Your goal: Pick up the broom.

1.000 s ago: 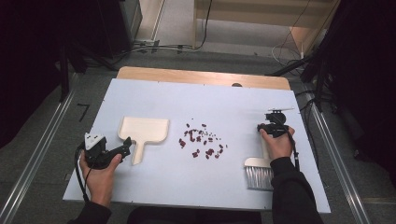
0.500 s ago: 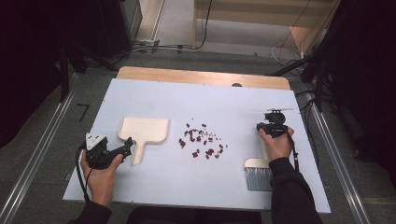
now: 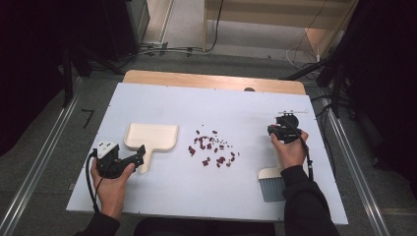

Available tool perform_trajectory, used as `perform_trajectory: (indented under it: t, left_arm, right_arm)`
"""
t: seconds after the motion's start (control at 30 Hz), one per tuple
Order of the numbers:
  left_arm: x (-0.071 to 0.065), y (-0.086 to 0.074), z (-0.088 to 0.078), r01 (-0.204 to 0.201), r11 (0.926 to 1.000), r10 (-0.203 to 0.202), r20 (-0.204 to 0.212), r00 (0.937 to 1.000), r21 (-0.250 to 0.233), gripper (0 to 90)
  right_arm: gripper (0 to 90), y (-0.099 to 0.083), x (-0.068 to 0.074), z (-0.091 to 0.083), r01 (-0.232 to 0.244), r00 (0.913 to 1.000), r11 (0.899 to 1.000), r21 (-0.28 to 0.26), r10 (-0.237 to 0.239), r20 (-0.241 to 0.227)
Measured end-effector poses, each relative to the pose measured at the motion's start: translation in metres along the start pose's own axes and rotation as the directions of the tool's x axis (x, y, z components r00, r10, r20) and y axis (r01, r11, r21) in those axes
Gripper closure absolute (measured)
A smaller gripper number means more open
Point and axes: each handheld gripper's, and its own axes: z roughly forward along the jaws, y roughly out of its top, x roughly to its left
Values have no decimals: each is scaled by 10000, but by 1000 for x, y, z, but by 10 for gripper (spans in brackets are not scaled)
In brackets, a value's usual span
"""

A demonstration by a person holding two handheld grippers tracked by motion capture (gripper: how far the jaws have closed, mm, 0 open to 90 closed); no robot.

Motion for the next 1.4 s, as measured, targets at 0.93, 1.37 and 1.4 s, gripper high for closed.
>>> perform_trajectory:
  t: [0.93, 1.37, 1.4]
  left_arm:
    - [-53, 11, 10, -213, 9998, 216, 1357, 9905, -36, 79]
    - [-109, 11, 33, -567, 9981, 493, 2386, 9699, 240, 80]
    - [-113, 12, 35, -600, 9978, 516, 2463, 9678, 268, 80]
  right_arm:
    - [679, 27, 31, -35, 606, 9974, 9888, -1362, -652, -302]
    - [679, 36, 28, -41, 355, 9980, 9848, -1701, -437, -448]
    - [679, 36, 28, -41, 355, 9980, 9848, -1701, -437, -448]
